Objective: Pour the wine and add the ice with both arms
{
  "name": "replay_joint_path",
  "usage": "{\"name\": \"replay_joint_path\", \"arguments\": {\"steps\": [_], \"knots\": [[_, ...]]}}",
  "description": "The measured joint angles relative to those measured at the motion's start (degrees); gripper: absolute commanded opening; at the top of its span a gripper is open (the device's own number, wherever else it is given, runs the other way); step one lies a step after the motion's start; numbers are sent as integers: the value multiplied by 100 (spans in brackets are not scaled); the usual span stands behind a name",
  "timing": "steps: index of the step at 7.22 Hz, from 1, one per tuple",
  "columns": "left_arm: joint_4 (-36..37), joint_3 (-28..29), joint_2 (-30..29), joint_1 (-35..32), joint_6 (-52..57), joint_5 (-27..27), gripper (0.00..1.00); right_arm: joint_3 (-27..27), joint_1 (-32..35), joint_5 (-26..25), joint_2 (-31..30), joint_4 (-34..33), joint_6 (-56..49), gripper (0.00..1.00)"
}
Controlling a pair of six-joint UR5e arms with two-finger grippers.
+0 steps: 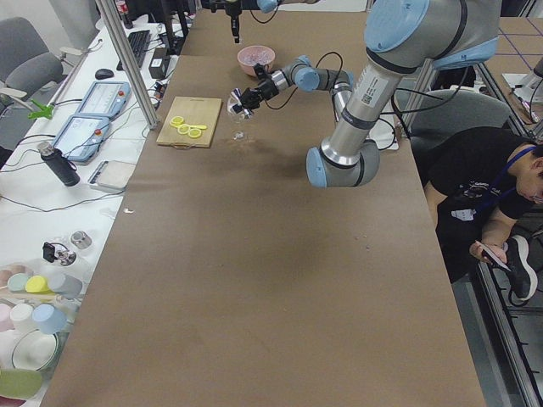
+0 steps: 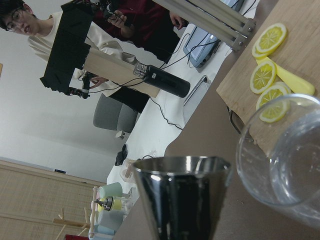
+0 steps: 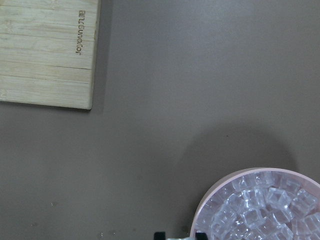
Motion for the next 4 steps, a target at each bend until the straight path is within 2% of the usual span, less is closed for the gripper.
{"name": "replay_joint_path", "arguments": {"steps": [4], "knots": [[-41, -160, 4, -28, -54, -7, 5, 0, -1, 7, 3, 6, 6, 0]]}}
